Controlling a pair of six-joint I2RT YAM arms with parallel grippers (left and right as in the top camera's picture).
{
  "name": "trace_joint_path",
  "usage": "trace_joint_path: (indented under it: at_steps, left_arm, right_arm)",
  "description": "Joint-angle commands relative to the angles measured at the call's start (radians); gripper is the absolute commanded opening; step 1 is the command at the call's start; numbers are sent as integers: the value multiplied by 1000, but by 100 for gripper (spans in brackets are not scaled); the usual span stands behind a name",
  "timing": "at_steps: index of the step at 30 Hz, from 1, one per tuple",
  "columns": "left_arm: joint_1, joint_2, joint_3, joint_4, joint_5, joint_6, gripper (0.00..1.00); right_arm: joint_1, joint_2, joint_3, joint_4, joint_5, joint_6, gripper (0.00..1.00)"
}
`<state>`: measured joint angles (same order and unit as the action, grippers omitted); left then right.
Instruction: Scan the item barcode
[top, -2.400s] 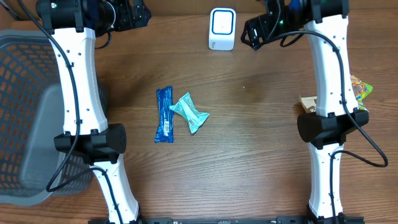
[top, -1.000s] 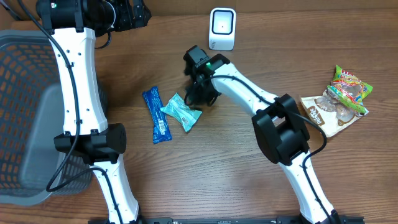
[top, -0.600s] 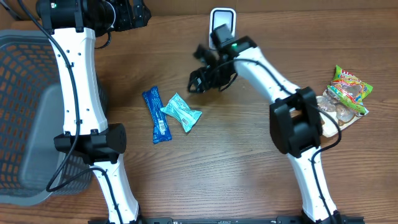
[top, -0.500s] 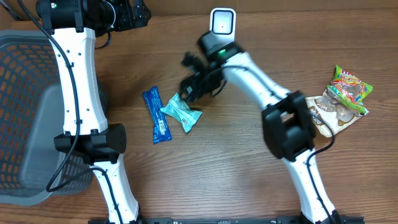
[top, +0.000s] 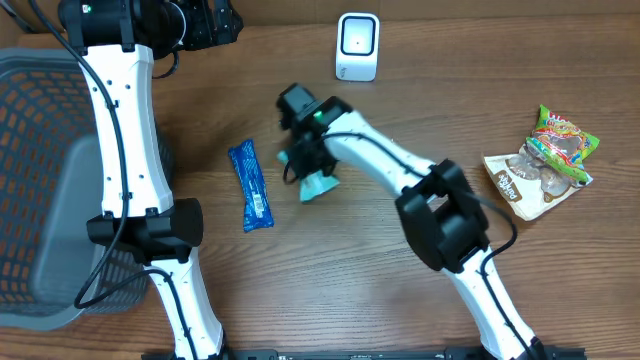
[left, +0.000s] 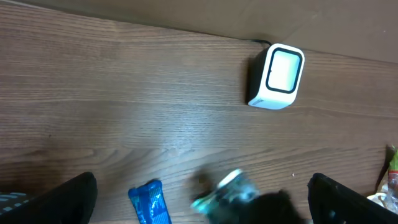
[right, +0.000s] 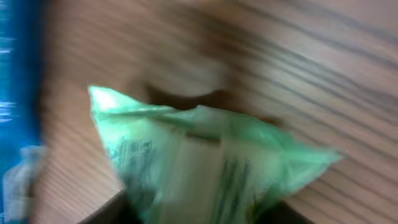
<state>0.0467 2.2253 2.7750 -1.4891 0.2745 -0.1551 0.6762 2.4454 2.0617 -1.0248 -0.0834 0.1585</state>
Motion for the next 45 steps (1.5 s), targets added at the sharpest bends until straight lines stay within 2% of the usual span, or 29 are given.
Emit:
trace_joint_path:
  at_steps: [1,4,5,6,8,10,13,14,15,19,21,26,29,33,39,40,43,45]
  left_arm:
    - [-2,-15,14,4,6,-6,100]
    - [-2,-15,14,4,7,-6,100]
    - [-2,-15,14,4,6,-6,100]
    - [-2,-15,14,4,6,-6,99]
    - [-2,-15,14,4,6,-6,100]
    - [-2,-15,14,4,6,-6,100]
    - [-2,-15,14,4,6,-6,99]
    - [-2,-15,14,4,6,-6,100]
    - [-2,-15,14,4,6,-6,100]
    - [-2,-15,14,4,6,-6,100]
    - [-2,-15,14,4,6,-6,100]
    - [-2,-15,14,4,6,-6,100]
    - [-2,-15,14,4,6,-6,100]
    - [-1,-15,14,4,6,-6,100]
    - [-2,-15,14,4,6,-6,100]
    - [-2,-15,14,4,6,-6,100]
    - [-2,-15,14,4,6,-6,100]
    - [-2,-15,14,4,6,-6,100]
  right_arm:
    - [-109,3,-12,-70,89,422,53]
    - [-188,3,-12,-82,64,537,64]
    - [-225,3,-12,-80,18,567,72]
    - [-251,3,-12,-76,-17,575,80]
    - [-304,2,-12,-60,-95,560,87]
    - [-356,1,-10,-38,-209,461,91]
    - [-416,0,3,-23,-356,223,91]
    - [-430,0,8,-19,-396,122,91]
    - [-452,0,11,-20,-430,-114,94]
    - [-440,3,-3,-23,-436,-346,100]
    - [-415,3,-21,-16,-436,-397,100]
    - [-346,3,-125,63,-436,-418,100]
    - [-335,3,-148,53,-435,-421,100]
    - [-336,3,-148,22,-435,-421,87]
    - [-364,3,-148,-8,-435,-421,79]
    - [-370,3,-148,-9,-436,-421,73]
    - [-382,3,-148,-10,-496,-421,37]
    - [-389,3,-147,-14,-548,-421,32]
